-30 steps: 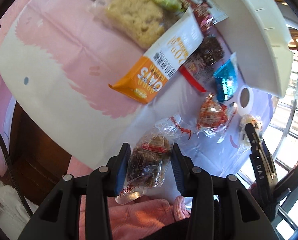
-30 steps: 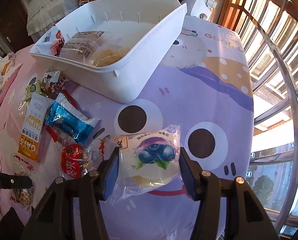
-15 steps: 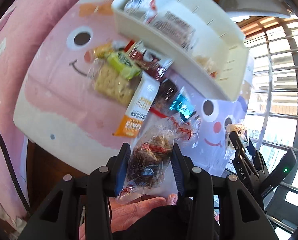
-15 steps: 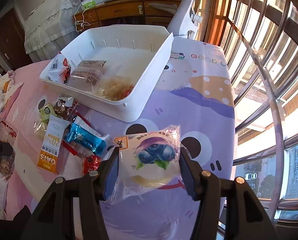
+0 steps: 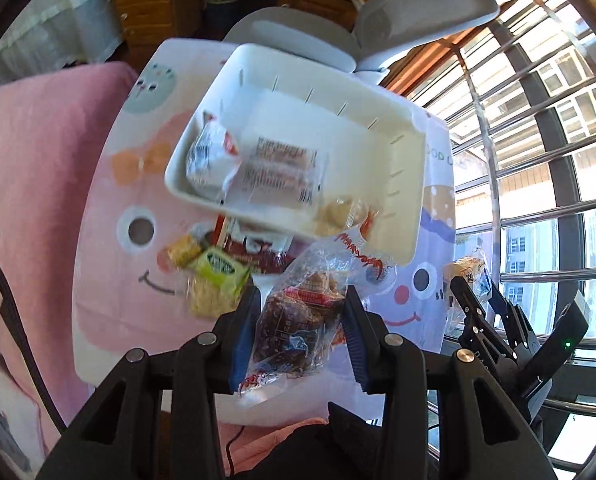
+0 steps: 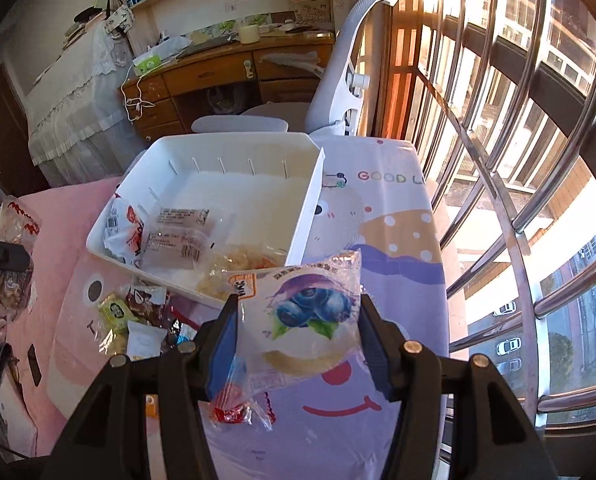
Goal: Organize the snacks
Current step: 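Carry the jerky bag over the basket with the left tool while the right tool carries the cake pack, then open both tools to drop the jerky bag and cake pack into the basket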
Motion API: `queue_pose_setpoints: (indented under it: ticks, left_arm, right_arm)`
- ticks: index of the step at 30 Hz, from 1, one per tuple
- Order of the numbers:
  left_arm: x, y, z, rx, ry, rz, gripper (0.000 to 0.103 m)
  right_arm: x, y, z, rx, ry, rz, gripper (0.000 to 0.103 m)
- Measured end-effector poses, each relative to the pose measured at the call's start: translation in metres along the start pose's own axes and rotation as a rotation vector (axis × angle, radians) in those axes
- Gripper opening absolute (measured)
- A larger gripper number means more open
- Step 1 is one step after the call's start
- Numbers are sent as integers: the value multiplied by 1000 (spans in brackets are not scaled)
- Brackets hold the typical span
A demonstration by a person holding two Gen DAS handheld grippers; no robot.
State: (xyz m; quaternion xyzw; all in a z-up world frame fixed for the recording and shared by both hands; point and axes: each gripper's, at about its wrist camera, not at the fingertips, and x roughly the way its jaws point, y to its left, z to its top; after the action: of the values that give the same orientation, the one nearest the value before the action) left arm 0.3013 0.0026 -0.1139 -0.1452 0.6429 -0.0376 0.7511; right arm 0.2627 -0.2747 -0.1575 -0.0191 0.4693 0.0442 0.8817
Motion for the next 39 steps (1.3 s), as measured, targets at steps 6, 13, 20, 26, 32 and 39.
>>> queue_pose_setpoints:
  ticks: [6,13,20,26,32,39]
  left_arm:
    - [-4,-3,34,79,-60,-41,39]
    - [9,2,63,131,-148,-134,39]
    - [29,10,87,183,-222,-187,39]
    - [44,14,104,219,-263,-200,40]
    - [51,19,113,223,-274,-231,62]
    - [54,16,108,233,-233,-207,64]
  right_arm:
    - [-3,11,22,30,-60,-6,57]
    - [5,25,41,56,-118,-2,57]
    - [23,36,56,89,-155,15,57]
    - [37,43,68,111,-172,24,57]
    - [46,49,74,114,-158,29,58]
    - [52,49,73,128,-98,28,62]
